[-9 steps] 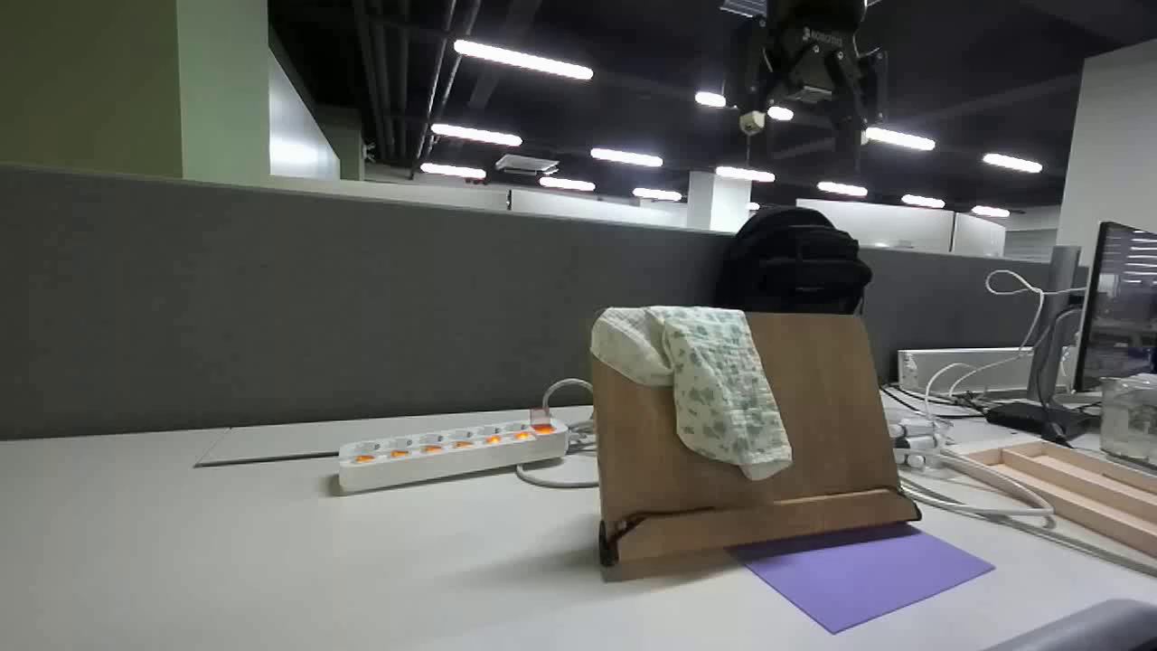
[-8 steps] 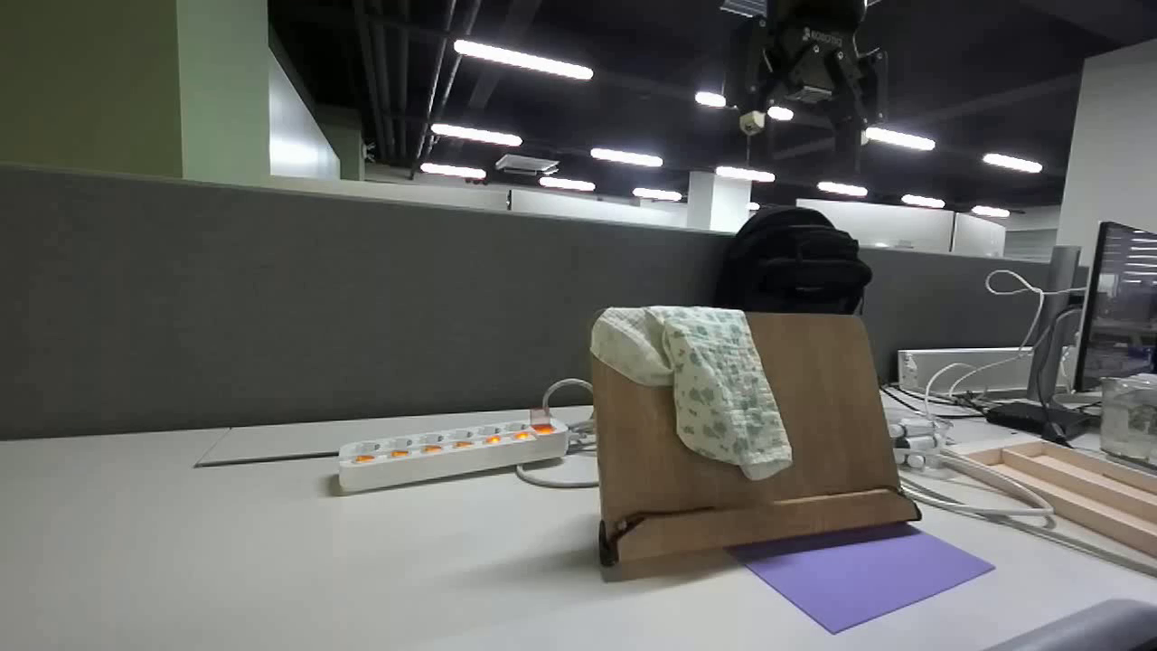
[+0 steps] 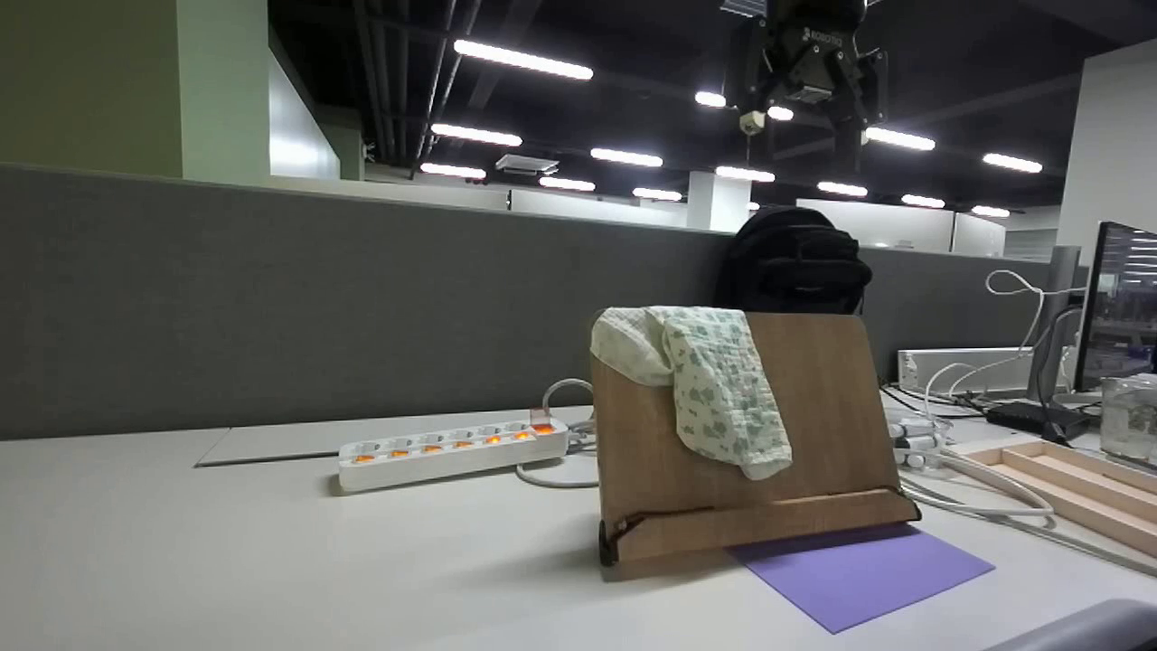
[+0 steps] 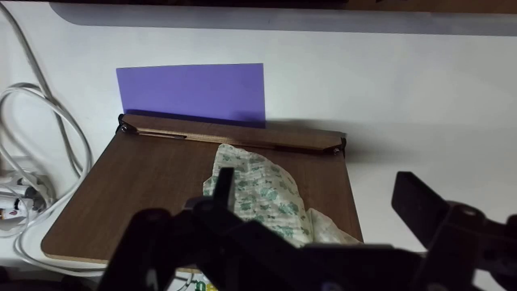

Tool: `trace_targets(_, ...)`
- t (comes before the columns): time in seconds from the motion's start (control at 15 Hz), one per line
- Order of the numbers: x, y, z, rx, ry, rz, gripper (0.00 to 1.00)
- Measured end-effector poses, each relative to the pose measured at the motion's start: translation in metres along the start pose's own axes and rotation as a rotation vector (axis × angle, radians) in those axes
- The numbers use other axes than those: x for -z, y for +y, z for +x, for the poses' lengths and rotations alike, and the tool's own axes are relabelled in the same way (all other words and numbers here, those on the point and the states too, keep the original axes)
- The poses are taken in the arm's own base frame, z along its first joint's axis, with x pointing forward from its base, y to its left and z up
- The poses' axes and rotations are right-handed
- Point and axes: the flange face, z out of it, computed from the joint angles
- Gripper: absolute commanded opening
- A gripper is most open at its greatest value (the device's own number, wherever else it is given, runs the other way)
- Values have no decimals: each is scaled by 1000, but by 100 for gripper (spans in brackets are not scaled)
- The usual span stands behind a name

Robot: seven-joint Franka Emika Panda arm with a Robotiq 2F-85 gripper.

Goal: Remove the white towel from the wooden object and put it on the table

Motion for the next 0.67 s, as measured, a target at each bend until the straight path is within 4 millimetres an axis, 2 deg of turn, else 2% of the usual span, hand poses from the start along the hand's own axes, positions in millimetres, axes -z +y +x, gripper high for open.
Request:
trace_targets(0.4, -1, 0, 1, 1, -1, -4, 100)
trace_targets(0.67, -12, 4, 11, 0, 10, -25, 100)
